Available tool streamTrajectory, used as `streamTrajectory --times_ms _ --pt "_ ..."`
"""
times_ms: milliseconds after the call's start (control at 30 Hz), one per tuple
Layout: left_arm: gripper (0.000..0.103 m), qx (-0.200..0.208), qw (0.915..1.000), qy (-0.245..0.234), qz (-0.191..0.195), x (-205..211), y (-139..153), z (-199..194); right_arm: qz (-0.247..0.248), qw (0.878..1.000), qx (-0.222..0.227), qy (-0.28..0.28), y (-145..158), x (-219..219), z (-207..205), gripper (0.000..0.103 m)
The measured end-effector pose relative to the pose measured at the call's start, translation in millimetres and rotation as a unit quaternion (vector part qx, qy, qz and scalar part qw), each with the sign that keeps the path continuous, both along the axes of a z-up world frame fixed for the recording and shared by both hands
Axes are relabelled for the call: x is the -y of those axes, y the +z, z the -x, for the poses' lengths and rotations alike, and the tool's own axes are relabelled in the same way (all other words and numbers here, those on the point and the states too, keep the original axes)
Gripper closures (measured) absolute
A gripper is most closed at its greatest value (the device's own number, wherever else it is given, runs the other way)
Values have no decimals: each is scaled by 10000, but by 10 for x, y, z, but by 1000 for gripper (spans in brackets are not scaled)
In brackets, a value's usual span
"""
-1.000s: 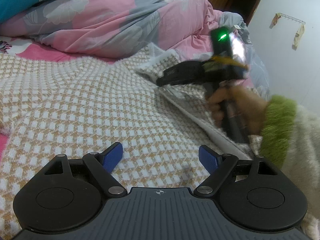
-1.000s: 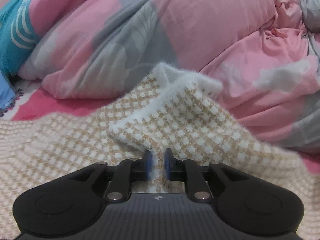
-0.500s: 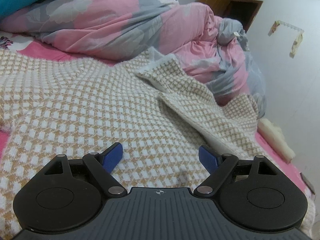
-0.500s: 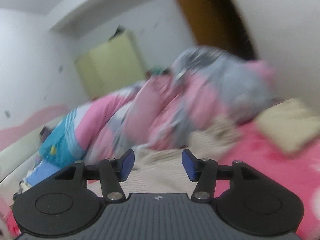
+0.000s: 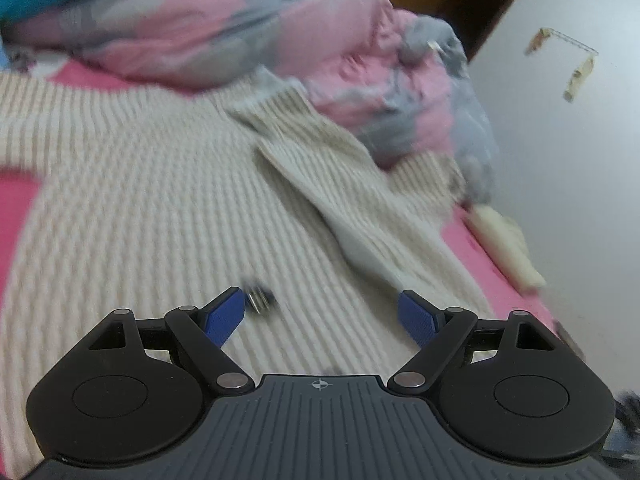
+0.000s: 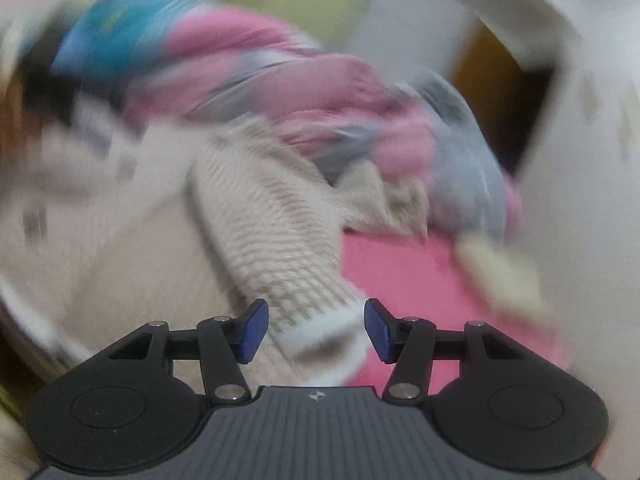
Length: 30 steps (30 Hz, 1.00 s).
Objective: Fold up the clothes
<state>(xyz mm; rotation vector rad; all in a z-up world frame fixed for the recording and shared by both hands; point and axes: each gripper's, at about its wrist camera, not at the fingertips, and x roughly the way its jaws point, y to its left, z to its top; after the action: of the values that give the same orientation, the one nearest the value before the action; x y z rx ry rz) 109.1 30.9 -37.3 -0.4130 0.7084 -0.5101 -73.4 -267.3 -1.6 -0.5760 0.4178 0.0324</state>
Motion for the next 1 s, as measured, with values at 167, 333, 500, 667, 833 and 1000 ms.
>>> streamTrajectory --times_ms 167,333,500,667,833,1000 --pt "18 -183 9997 -20 135 101 -135 526 572 9981 -40 204 -394 -179 -404 58" --pt "18 -72 9997 53 222 157 -167 759 -1000 9948 -166 38 -118 116 -462 93" --pt "18 -239 9976 201 622 121 -170 703 -2899 9550 -363 510 284 426 -266 93" --pt "18 -481 9898 229 1325 40 -223 625 -4238 8903 -1153 1204 290 427 -273 93" --pt "19 -646 9880 215 1386 66 -301 634 -4596 8551 -1969 1369 -39 163 -289 93" --pt "26 -561 9923 213 1082 81 -242 683 -4954 8289 -2156 1449 -130 61 -227 93"
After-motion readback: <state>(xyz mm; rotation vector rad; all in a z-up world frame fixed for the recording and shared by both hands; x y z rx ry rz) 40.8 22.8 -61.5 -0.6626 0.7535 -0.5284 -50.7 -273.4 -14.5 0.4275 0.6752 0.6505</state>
